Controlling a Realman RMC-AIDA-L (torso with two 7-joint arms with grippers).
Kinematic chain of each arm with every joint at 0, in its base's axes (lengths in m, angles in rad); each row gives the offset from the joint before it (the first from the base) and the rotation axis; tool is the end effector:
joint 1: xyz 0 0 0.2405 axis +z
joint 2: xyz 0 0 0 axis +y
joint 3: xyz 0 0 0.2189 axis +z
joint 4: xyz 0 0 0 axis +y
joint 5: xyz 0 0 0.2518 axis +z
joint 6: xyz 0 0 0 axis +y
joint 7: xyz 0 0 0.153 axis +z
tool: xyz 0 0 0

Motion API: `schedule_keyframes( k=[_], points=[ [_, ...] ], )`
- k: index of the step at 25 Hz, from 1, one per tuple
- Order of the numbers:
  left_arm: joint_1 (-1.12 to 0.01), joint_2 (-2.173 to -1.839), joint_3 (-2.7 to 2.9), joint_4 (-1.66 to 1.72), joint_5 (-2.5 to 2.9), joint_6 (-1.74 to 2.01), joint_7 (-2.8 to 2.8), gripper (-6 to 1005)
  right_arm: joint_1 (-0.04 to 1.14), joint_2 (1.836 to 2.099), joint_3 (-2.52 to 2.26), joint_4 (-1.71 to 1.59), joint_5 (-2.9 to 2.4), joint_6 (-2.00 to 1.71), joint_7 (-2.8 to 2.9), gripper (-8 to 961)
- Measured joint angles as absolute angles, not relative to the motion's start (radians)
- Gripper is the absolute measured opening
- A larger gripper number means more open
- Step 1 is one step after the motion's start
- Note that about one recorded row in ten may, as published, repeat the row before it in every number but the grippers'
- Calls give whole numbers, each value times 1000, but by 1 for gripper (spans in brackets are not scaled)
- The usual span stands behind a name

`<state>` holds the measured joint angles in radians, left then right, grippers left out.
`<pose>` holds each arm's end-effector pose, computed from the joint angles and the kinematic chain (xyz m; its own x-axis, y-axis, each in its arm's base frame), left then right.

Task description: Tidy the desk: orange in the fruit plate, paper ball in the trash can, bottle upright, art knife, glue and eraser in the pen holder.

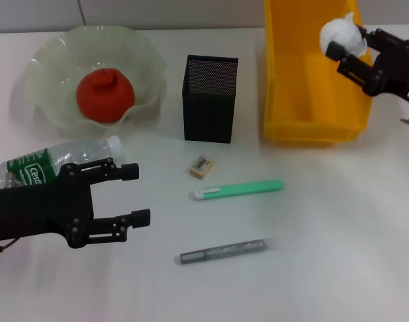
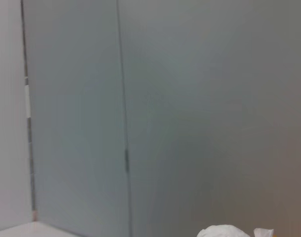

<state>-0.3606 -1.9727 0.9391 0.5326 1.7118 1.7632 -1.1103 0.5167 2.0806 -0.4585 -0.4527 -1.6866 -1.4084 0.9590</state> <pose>-0.2814 0.2817 0.0168 0.7756 0.2108 0.5950 0.2983 -0.9531 -0.0513 0.2831 0.3691 0.0330 0.6943 -0.0393 -0.7186 -0.5404 -0.6879 -0.4845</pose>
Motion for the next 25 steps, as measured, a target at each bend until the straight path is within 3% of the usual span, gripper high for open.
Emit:
schedule_keyframes(
  k=[5, 14, 17, 21, 25],
  points=[
    [-360, -1973, 939, 532, 1711, 1763, -1109, 794, 526, 2082, -468, -435, -1630, -1341, 927, 568],
    [-360, -1973, 939, 532, 1709, 1763, -1110, 794, 533, 2082, -460, -432, -1617, -1336, 925, 765],
    [-360, -1973, 939, 532, 1709, 1762, -1111, 794, 520, 2080, -464, -424, -1541, -1366, 944, 771],
    [-360, -1973, 939, 532, 1711, 1762, -1113, 794, 494, 2066, -477, -425, -1517, -1519, 1010, 776],
    [-360, -1974, 939, 532, 1712, 1762, -1114, 794, 470, 2034, -516, -438, -1593, -1698, 1059, 777]
  ],
)
